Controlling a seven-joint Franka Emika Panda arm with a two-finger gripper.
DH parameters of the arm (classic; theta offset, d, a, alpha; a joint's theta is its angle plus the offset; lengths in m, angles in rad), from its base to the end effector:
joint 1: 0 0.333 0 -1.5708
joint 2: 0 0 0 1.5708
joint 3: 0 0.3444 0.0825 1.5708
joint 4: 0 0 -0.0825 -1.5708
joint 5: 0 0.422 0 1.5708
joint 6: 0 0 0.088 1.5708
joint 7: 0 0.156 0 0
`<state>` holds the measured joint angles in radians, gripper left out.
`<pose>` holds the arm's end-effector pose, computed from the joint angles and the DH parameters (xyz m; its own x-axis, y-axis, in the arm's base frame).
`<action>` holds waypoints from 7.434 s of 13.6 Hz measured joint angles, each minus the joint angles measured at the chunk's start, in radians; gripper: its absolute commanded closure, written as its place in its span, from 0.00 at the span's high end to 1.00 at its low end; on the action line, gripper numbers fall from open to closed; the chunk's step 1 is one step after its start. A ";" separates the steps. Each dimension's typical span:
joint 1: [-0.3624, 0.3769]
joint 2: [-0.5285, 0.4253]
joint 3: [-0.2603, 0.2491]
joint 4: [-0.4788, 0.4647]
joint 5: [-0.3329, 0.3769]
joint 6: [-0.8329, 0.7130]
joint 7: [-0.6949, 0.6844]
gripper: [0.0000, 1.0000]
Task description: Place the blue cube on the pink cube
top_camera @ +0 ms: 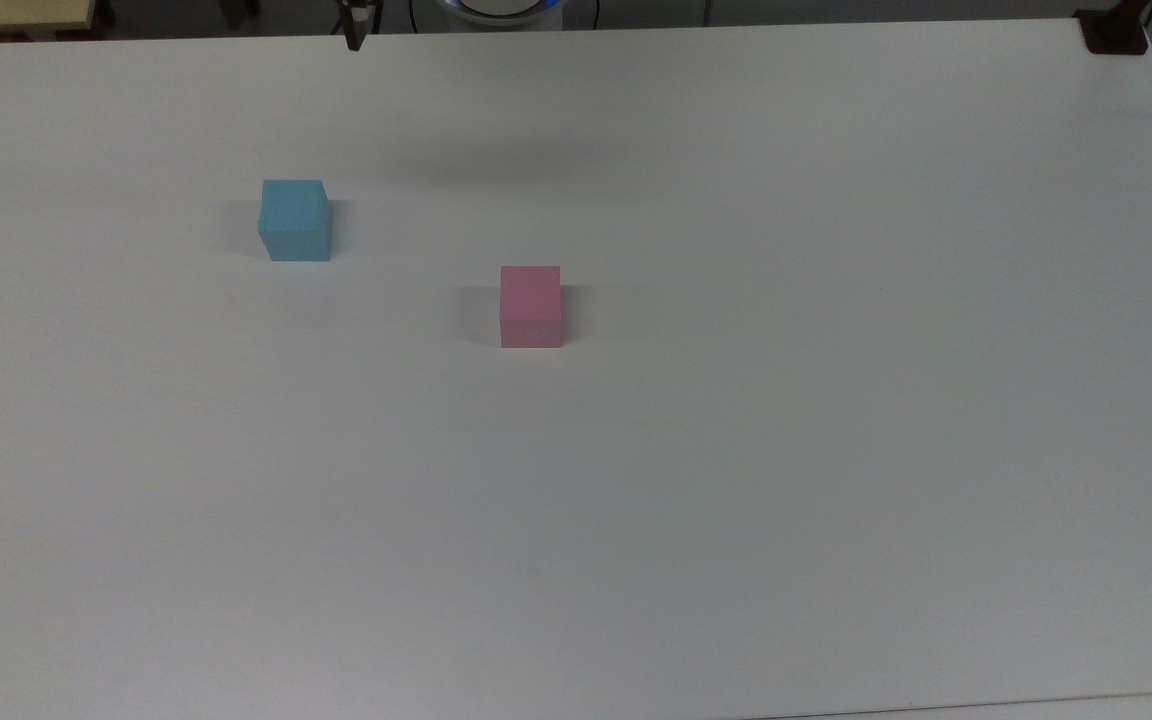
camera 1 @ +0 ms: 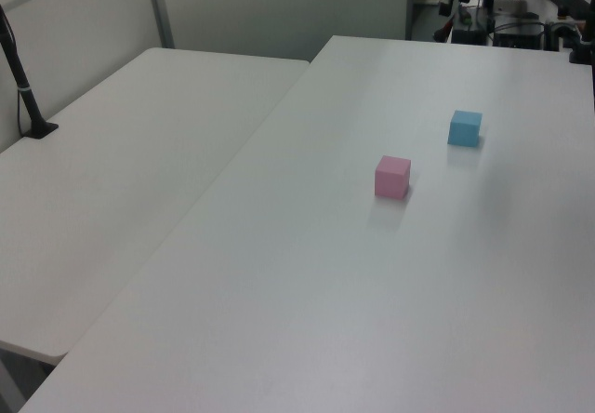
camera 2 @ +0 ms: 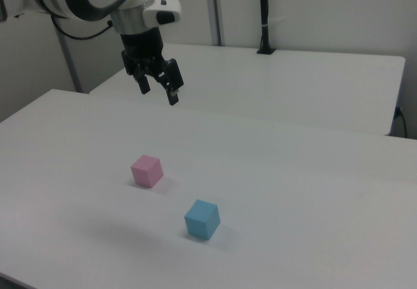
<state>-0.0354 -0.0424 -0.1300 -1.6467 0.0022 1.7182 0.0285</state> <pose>0.5893 -0.0995 0.6037 0.9748 -0.1924 0.1130 -0.1925 -0.9812 -0.0109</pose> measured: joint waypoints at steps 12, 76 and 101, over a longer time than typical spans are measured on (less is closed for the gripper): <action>0.000 0.003 0.000 0.000 0.000 0.000 -0.001 1.00; 0.126 0.379 0.157 -0.040 -0.024 0.175 0.114 1.00; 0.036 0.051 -0.006 0.040 -0.059 -0.035 0.100 1.00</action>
